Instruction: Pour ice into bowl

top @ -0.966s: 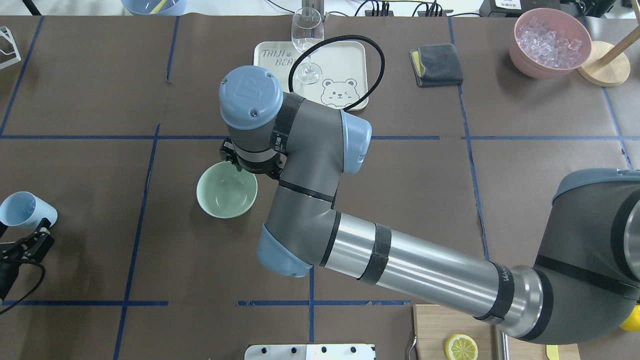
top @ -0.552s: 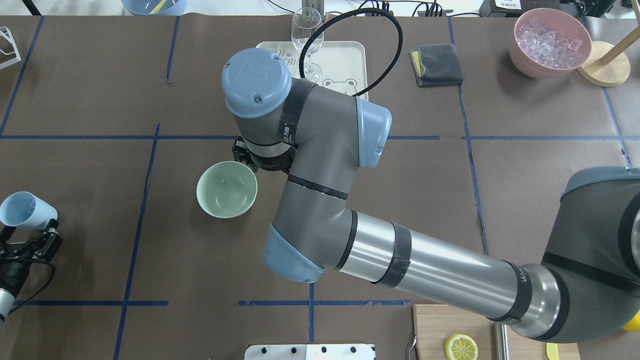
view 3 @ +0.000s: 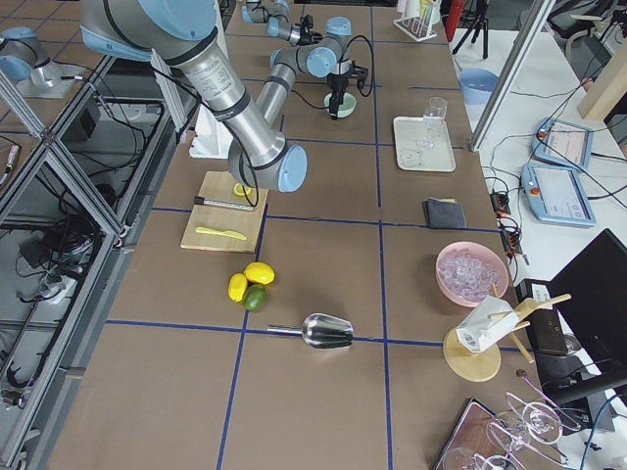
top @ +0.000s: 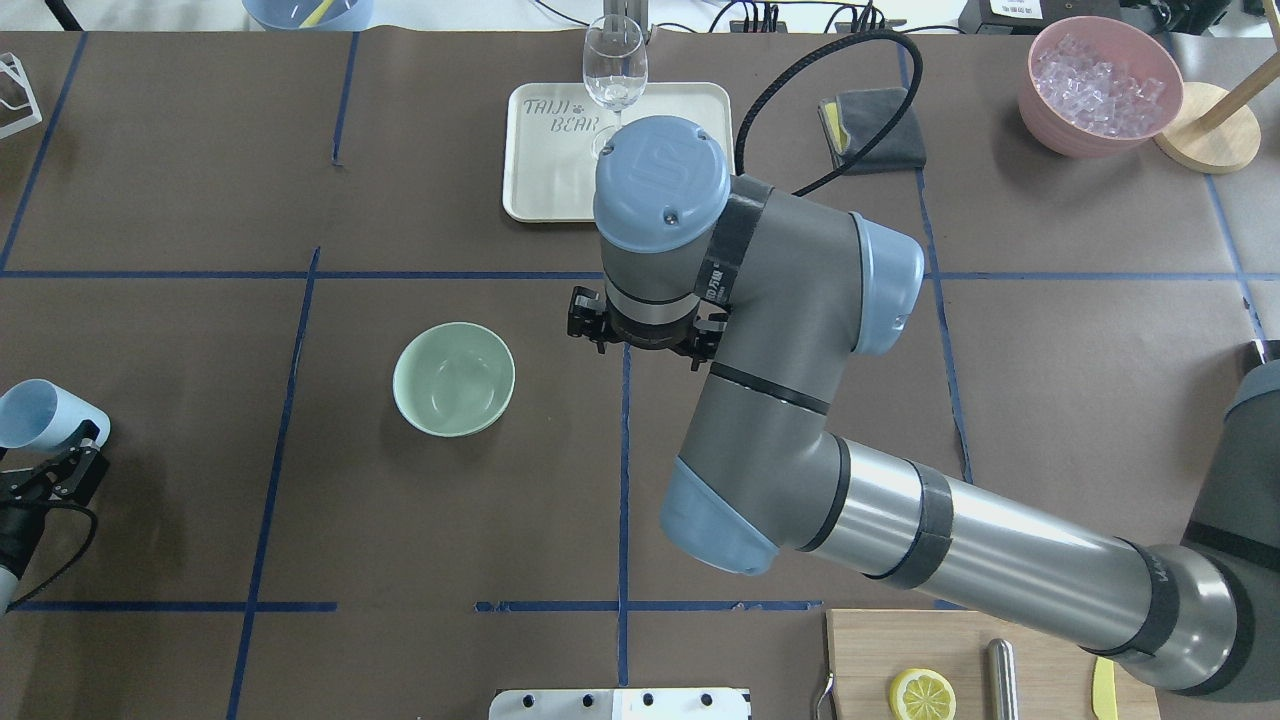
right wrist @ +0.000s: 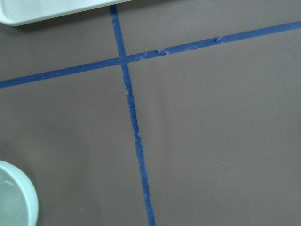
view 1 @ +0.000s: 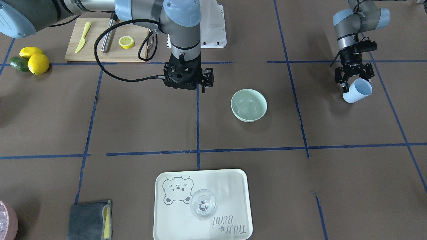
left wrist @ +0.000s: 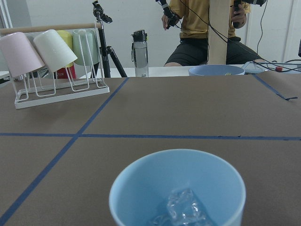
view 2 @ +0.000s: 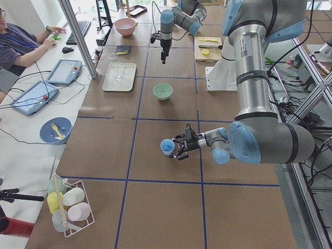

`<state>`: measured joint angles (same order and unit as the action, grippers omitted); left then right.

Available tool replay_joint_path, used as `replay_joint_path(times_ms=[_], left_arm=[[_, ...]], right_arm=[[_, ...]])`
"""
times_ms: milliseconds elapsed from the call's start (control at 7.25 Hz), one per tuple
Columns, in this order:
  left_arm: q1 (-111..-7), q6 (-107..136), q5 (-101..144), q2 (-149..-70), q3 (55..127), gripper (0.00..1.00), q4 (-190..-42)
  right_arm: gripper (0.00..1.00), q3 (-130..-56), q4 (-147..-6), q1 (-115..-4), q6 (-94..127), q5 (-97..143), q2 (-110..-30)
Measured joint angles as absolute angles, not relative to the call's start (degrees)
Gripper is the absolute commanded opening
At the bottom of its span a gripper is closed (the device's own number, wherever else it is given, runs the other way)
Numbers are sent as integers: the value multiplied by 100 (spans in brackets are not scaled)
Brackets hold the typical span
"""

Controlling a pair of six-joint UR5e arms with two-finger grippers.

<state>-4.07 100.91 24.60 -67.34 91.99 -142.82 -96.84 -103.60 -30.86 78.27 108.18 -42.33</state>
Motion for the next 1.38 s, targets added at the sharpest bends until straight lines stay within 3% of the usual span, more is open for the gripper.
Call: replay_joint_path(times_ms=[1379], left_arm=[[-623, 10044, 2575, -6977, 9063, 97, -14301]], right_arm=[[100, -9844, -10347, -3236, 7585, 10754, -4606]])
